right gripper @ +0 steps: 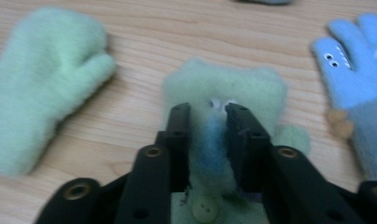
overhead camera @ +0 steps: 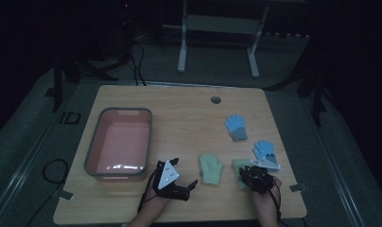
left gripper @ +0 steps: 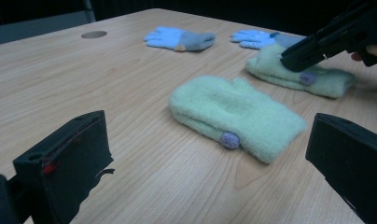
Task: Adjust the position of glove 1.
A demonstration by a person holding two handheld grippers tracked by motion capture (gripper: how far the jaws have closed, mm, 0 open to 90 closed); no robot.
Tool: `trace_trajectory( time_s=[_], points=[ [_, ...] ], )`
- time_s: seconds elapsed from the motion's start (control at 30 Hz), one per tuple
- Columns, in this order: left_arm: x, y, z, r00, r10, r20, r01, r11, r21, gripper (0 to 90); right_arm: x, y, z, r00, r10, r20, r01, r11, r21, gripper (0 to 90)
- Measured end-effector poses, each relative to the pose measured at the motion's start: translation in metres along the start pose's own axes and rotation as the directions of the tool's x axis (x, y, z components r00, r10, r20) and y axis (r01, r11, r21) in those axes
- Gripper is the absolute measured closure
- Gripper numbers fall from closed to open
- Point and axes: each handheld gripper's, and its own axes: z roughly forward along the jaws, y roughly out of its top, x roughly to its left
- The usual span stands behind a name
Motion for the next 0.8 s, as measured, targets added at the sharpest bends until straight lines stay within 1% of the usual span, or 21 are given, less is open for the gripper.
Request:
trace_trajectory(
  time_s=[0.1, 0.13, 0.17, 0.2, 0.27, 0.33, 0.37, 0.43, 0.5, 0.53, 0.6, 0.63, 0.67, 0.8],
  points=[
    [0.000, 0.000, 0.000, 1.0000, -0.003, 0.000, 0.003, 1.0000, -0.001, 0.1, -0.005, 0.004, -0.004, 0.9994, -0.009, -0.032, 0.009, 1.000, -0.009, 67.7],
    [0.000, 0.000, 0.000, 1.0000, -0.003, 0.000, 0.003, 1.0000, -0.001, 0.1, -0.005, 0.004, -0.004, 0.9994, -0.009, -0.032, 0.009, 1.000, -0.009, 67.7],
    [0.000, 0.000, 0.000, 1.0000, -0.006, 0.000, 0.006, 1.0000, -0.003, 0.1, -0.007, 0.006, -0.006, 0.9985, -0.016, -0.053, 0.016, 1.000, -0.013, 67.7],
    [0.000, 0.000, 0.000, 1.0000, -0.008, 0.000, 0.008, 1.0000, -0.003, 0.2, -0.011, 0.009, -0.009, 0.9968, -0.037, -0.071, 0.036, 0.999, -0.013, 65.6],
    [0.000, 0.000, 0.000, 1.0000, -0.007, -0.001, 0.007, 1.0000, -0.003, 0.1, -0.017, 0.013, -0.012, 0.9922, -0.061, -0.109, 0.058, 0.998, -0.026, 64.8],
    [0.000, 0.000, 0.000, 1.0000, -0.004, -0.002, 0.004, 1.0000, -0.003, 0.1, -0.022, 0.016, -0.014, 0.9858, -0.108, -0.128, 0.105, 0.994, -0.030, 64.0],
    [0.000, 0.000, 0.000, 1.0000, -0.004, -0.002, 0.004, 1.0000, -0.003, 0.1, -0.025, 0.018, -0.015, 0.9814, -0.122, -0.149, 0.118, 0.992, -0.033, 64.0],
    [0.000, 0.000, 0.000, 1.0000, -0.004, -0.002, 0.004, 1.0000, -0.002, 0.1, -0.030, 0.022, -0.017, 0.9677, -0.161, -0.194, 0.157, 0.987, -0.036, 63.8],
    [0.000, 0.000, 0.000, 1.0000, -0.005, -0.002, 0.005, 1.0000, -0.002, 0.2, -0.036, 0.026, -0.019, 0.9507, -0.199, -0.237, 0.192, 0.980, -0.053, 63.7],
    [0.000, 0.000, 0.000, 1.0000, -0.006, -0.002, 0.006, 1.0000, -0.002, 0.1, -0.038, 0.028, -0.020, 0.9401, -0.224, -0.257, 0.217, 0.975, -0.058, 63.4],
    [0.000, 0.000, 0.000, 1.0000, -0.008, -0.003, 0.008, 1.0000, -0.002, 0.1, -0.042, 0.031, -0.021, 0.9258, -0.252, -0.281, 0.242, 0.968, -0.073, 63.6],
    [0.000, 0.000, 0.000, 1.0000, -0.008, -0.003, 0.008, 1.0000, -0.002, 0.1, -0.043, 0.032, -0.021, 0.9160, -0.281, -0.286, 0.271, 0.960, -0.075, 63.6],
    [0.000, 0.000, 0.000, 1.0000, -0.008, -0.003, 0.008, 1.0000, -0.003, 0.1, -0.044, 0.032, -0.021, 0.9100, -0.302, -0.284, 0.292, 0.953, -0.078, 63.6],
    [0.000, 0.000, 0.000, 1.0000, -0.001, -0.003, 0.001, 1.0000, 0.000, 0.2, -0.047, 0.029, -0.017, 0.9078, -0.309, -0.284, 0.303, 0.951, -0.064, 63.3]
  ],
)
